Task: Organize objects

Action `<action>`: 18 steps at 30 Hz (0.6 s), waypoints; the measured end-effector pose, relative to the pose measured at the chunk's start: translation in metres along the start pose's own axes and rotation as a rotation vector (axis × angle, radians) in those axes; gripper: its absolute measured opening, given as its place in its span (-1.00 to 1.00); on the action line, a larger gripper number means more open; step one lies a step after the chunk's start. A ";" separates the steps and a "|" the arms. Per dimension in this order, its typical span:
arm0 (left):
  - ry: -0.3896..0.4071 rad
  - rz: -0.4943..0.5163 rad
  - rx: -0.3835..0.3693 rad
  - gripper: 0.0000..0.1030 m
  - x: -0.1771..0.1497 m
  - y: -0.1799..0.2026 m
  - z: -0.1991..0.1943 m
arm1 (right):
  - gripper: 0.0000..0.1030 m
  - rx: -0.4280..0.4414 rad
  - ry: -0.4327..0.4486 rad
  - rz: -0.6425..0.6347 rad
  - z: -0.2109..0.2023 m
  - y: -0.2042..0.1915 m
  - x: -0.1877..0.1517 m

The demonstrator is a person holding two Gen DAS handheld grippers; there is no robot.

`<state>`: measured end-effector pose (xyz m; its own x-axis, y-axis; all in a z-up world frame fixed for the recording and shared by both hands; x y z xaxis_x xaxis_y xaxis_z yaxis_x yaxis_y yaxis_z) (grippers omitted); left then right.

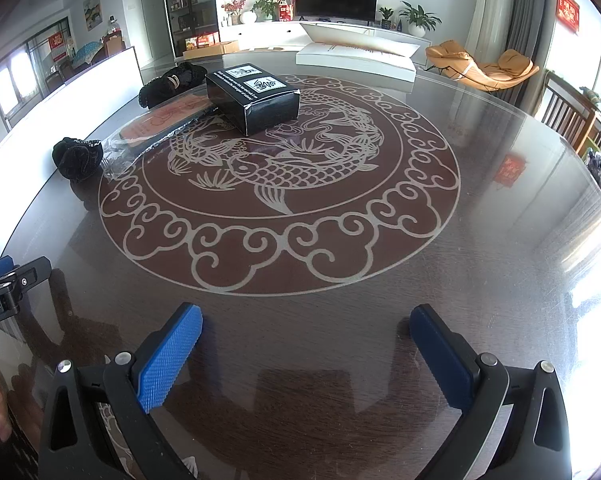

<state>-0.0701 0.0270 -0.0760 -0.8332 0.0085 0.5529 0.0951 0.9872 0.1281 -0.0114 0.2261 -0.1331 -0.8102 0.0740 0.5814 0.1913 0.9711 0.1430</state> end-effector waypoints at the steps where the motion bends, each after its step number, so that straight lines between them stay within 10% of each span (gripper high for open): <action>1: 0.001 0.000 0.000 1.00 0.000 0.000 0.000 | 1.00 -0.001 0.000 -0.001 0.000 0.000 0.000; 18: 0.012 -0.032 0.022 1.00 0.001 -0.008 -0.001 | 1.00 0.000 0.000 0.000 0.000 0.000 0.000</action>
<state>-0.0710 0.0190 -0.0757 -0.8289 -0.0251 0.5589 0.0565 0.9901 0.1282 -0.0110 0.2263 -0.1328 -0.8102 0.0738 0.5815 0.1909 0.9712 0.1428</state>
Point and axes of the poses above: each gripper's, at about its wrist camera, not at the fingertips, and z roughly the way its jaws point, y to its right, x to its top, the point moved 5 cm from there along z, roughly the way its jaws point, and after that the axes turned 9 degrees about -x, right-handed, at the moved point
